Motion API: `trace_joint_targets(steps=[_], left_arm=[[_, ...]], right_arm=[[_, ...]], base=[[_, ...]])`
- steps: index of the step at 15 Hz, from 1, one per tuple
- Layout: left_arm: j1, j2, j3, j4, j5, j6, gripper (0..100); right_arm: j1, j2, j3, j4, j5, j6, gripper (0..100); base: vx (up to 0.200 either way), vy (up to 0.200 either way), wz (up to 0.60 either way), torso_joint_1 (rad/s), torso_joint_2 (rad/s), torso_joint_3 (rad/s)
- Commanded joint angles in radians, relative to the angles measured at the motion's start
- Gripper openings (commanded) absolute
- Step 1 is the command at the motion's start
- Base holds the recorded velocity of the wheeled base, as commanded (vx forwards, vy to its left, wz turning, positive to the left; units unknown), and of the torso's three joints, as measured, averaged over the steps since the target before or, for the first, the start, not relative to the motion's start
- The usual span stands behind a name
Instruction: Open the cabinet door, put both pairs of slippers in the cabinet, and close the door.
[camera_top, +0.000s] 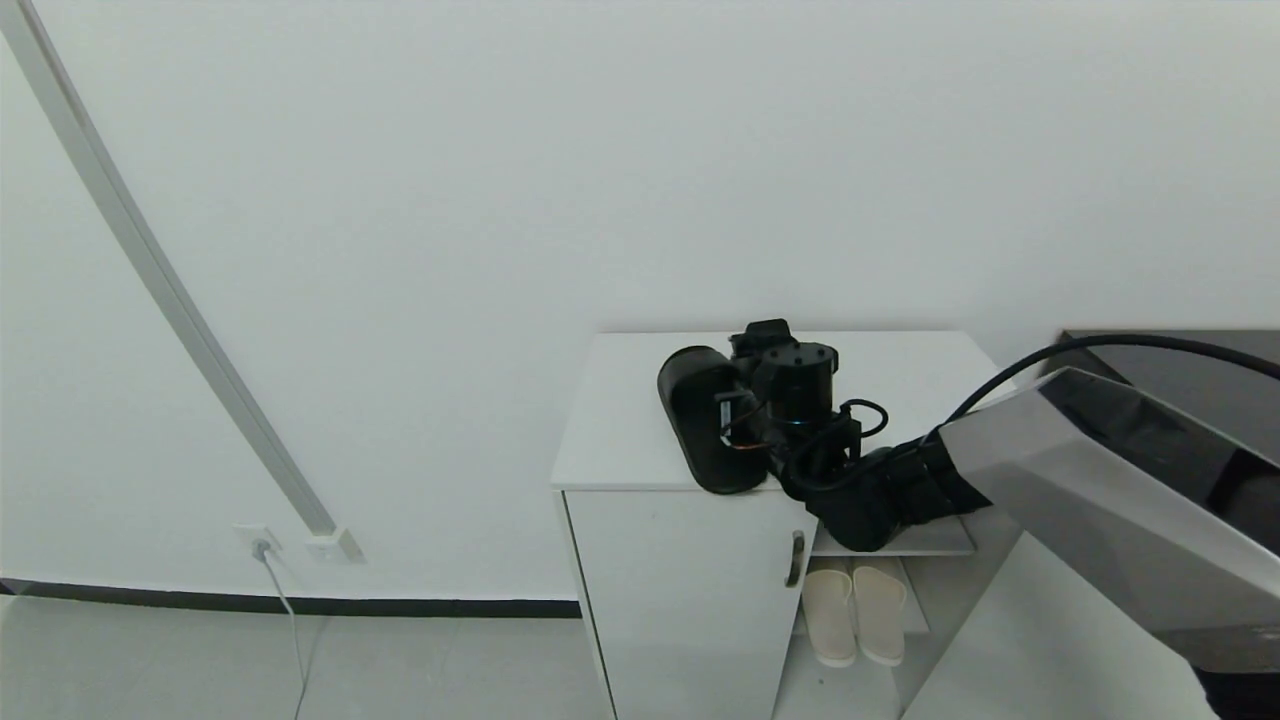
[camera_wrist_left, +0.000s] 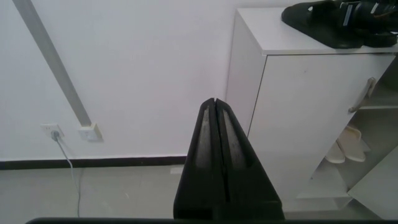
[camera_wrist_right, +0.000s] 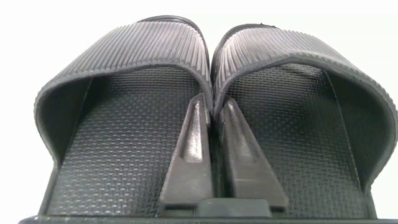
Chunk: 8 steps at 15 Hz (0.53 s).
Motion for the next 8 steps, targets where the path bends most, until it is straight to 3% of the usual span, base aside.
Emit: trace_joint_targets(steps=[1,8], left_arm=[[0.000,0.001,0.000,0.000,0.001,0.000,0],[0.000,0.001,0.000,0.000,0.001,0.002,0]], right_arm=[[0.031,-0.199,0.184,-0.005,0.046,0.003,0],[0.118,-0.598,0.682,-0.067,0.171,-0.003,0]], base=[[0.000,0.000,0.00,0.000,0.00,0.000],[0.000,0.000,0.00,0.000,0.00,0.000]])
